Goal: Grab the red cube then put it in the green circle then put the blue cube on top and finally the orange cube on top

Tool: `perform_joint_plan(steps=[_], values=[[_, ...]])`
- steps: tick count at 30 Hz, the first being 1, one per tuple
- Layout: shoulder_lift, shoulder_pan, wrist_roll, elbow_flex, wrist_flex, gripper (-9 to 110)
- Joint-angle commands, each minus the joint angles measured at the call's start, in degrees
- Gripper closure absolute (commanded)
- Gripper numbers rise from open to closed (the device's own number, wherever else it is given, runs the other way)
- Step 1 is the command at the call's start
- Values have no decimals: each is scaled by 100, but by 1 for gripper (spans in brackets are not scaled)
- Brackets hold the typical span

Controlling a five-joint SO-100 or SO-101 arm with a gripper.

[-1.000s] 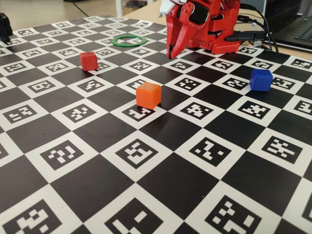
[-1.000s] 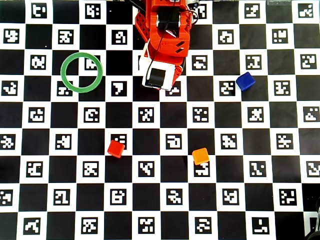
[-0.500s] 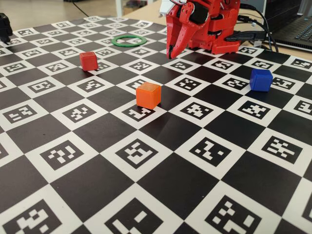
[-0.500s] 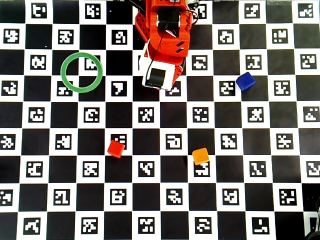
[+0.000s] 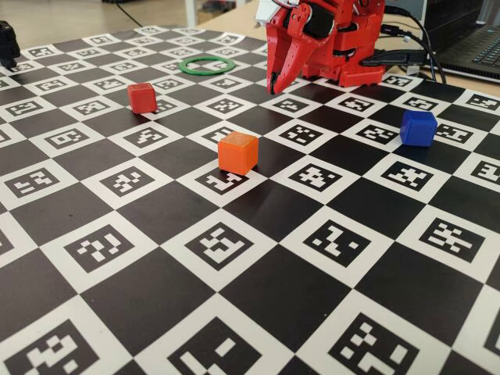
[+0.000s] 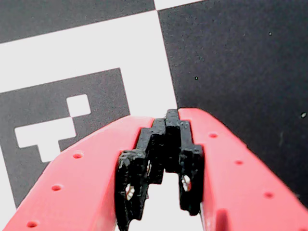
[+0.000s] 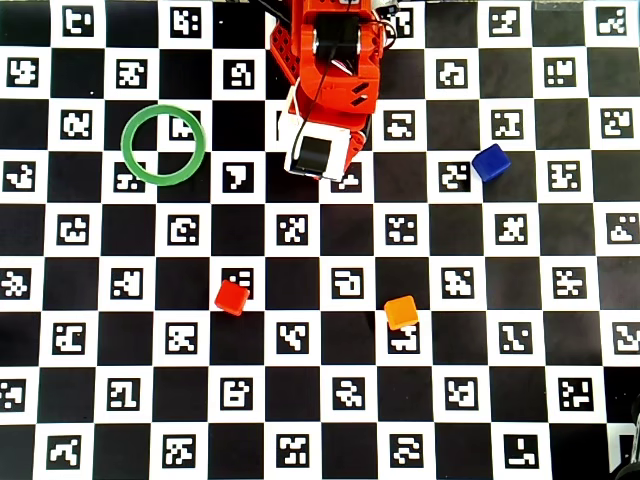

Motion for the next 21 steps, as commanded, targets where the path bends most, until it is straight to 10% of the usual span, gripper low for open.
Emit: perform_joint_plan(steps=[1,21], values=[[281,53,-35,325,290,107],[281,35,53,325,167,107]])
